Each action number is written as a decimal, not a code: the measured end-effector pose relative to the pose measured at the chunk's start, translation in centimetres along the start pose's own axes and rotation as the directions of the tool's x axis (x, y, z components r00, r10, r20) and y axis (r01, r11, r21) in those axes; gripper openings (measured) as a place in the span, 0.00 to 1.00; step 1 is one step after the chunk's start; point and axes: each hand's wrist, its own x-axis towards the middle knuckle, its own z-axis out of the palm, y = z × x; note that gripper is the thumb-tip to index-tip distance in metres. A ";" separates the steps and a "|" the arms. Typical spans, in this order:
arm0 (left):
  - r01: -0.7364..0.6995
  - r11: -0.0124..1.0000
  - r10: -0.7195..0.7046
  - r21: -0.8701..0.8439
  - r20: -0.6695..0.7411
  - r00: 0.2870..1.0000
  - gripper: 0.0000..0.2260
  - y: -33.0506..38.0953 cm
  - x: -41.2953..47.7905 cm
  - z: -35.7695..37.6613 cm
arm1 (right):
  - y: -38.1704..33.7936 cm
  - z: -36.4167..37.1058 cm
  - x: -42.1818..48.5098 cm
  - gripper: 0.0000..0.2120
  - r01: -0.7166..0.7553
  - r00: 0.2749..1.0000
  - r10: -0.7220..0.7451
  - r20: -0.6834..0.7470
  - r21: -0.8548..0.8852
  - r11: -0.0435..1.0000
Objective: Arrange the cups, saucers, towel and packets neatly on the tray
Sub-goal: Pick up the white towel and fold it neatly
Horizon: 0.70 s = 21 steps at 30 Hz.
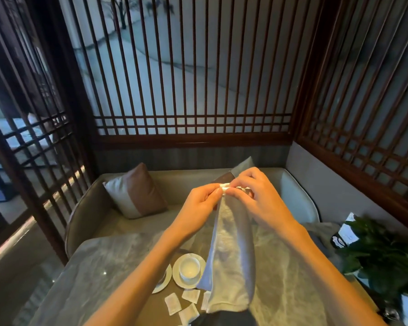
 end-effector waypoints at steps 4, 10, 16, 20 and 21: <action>-0.033 0.999 0.033 0.025 0.006 0.999 0.09 0.1 0.1 0.4 | 0.3 0.3 0.1 0.10 -0.023 0.999 0.023 -0.039 0.002 1.000; -0.077 0.977 0.092 0.200 -0.070 0.993 0.09 -0.3 0.3 -0.2 | 0.7 1.2 0.6 0.13 -0.037 0.999 0.037 -0.034 0.011 0.999; -0.004 0.970 0.056 0.242 -0.207 0.977 0.05 -1.7 1.2 -2.7 | 5.0 -0.1 1.1 0.19 -0.034 0.969 0.076 0.233 -0.180 0.983; 0.020 0.930 0.063 0.367 -0.213 0.975 0.05 -3.4 1.5 -4.6 | 5.5 0.0 1.2 0.08 -0.155 0.956 0.122 0.266 0.107 0.982; 0.036 0.914 0.060 0.405 -0.221 0.973 0.05 -3.8 1.6 -4.9 | 5.5 0.4 1.3 0.04 -0.153 0.972 0.119 0.203 0.157 0.976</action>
